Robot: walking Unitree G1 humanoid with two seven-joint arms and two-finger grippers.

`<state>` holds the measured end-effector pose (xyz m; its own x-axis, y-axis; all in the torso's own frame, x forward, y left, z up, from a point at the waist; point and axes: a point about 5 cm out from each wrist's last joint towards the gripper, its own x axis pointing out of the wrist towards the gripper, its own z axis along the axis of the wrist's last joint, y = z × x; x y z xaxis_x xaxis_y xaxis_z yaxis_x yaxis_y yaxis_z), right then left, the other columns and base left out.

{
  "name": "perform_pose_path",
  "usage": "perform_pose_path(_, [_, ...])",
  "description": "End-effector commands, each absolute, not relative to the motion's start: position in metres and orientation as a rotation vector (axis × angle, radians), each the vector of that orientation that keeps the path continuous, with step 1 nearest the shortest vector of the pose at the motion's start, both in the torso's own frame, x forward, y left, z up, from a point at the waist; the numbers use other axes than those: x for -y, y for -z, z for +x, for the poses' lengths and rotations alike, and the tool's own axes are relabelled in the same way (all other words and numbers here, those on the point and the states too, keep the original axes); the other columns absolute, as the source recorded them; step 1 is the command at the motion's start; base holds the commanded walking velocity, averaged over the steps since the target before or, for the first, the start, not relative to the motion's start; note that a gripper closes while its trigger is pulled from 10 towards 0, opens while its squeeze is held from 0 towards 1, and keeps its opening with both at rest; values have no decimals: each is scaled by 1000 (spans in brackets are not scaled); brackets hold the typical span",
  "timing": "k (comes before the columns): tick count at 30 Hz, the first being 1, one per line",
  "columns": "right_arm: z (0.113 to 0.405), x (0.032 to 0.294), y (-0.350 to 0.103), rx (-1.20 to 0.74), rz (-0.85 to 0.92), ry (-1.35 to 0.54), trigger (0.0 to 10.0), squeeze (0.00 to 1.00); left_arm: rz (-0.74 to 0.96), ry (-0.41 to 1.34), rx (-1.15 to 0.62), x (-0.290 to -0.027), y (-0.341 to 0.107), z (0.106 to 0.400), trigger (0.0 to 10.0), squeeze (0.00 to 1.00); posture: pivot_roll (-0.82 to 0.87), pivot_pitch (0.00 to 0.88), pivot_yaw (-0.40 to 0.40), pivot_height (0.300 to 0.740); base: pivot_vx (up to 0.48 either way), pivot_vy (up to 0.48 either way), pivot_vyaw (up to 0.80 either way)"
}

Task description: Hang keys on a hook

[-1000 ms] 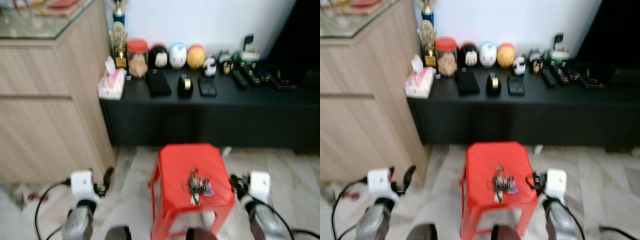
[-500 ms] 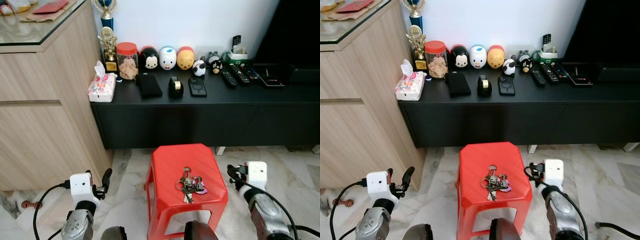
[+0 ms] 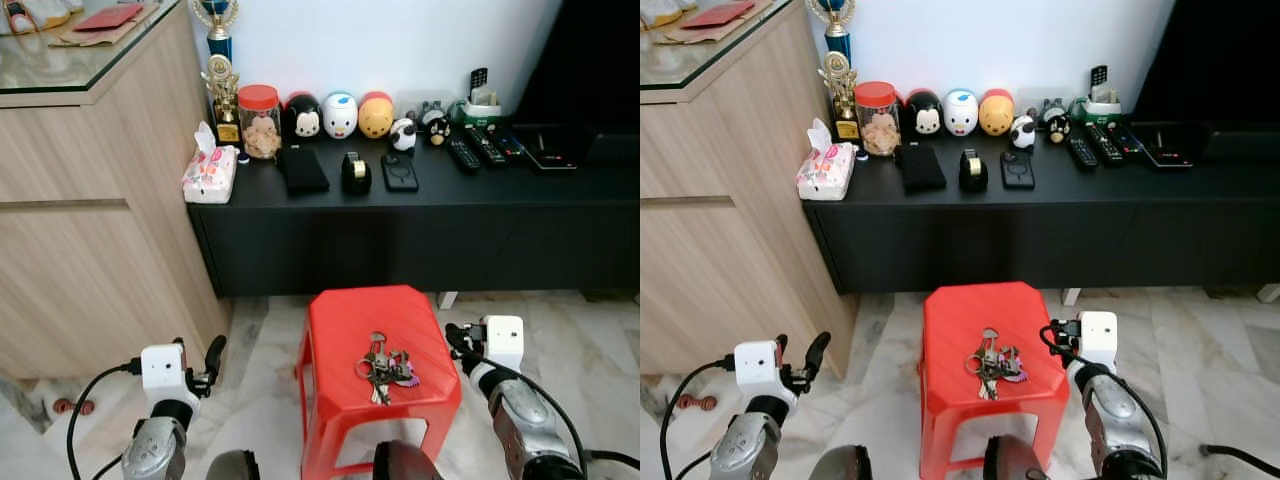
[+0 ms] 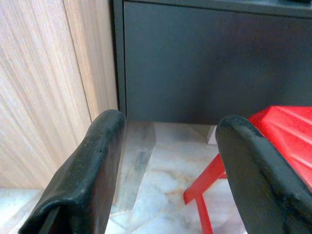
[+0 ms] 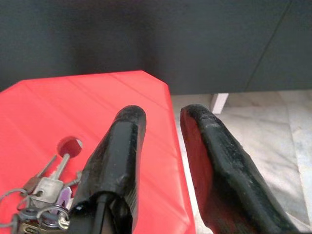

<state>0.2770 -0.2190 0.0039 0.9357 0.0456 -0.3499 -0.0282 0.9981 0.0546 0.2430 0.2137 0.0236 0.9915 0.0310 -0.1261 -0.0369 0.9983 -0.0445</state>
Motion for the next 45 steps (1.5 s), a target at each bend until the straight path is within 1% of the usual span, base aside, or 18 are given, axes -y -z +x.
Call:
perform_pose_path(1, [278, 217, -5, -346, 47, -51, 10000, 0, -40, -32, -112, -216, -28, 245, 10000, 0, -66, 0, -31, 619, 251, 0, 800])
perform_pose_path(4, [277, 217, -4, -344, 53, -48, 10000, 0, -42, -32, -111, -217, -28, 244, 10000, 0, -66, 0, -32, 619, 254, 0, 800])
perform_pose_path(13, [277, 219, -5, -338, 81, -23, 10000, 0, -39, -29, -119, -218, -27, 240, 10000, 0, -61, 0, -24, 619, 0, 0, 0])
perform_pose_path(20, [273, 217, 2, -384, 88, -44, 10000, 0, -35, -22, -110, -220, -31, 238, 10000, 0, -53, 0, -16, 619, 0, 0, 0])
perform_pose_path(24, [271, 216, 6, -440, 55, -106, 10000, 0, -31, -11, -120, -219, -30, 235, 10000, 0, -47, 22, -2, 619, 0, 0, 0])
perform_pose_path(31, [274, 221, 7, -508, 6, -120, 10000, 0, -20, -8, -133, -224, -30, 228, 10000, 0, -35, 47, 7, 619, 0, 0, 0])
perform_pose_path(36, [278, 216, 5, -527, -22, -181, 10000, 0, -14, 8, -138, -223, -33, 229, 10000, 0, -15, 65, 12, 619, 0, 0, 0])
perform_pose_path(37, [280, 217, 4, -528, -25, -190, 10000, 890, -13, 12, -136, -222, -34, 230, 10000, 0, -9, 74, 13, 619, 0, 0, 0])
perform_pose_path(38, [281, 217, 3, -530, -27, -197, 10000, 1000, -13, 15, -134, -222, -35, 231, 10000, 0, -9, 74, 13, 619, 0, 0, 0])
perform_pose_path(40, [283, 217, 1, -531, -30, -203, 10000, 1000, -12, 18, -134, -222, -36, 231, 10000, 0, -5, 80, 15, 619, 0, 0, 0])
perform_pose_path(42, [283, 215, 1, -561, -96, -272, 10000, 1000, -6, 19, -140, -225, -36, 229, 10000, 0, 2, 95, 19, 619, 0, 0, 0])
perform_pose_path(45, [281, 216, 4, -602, -130, -309, 10000, 1000, -1, 15, -146, -227, -37, 227, 10000, 0, 11, 104, 18, 619, 0, 0, 0])
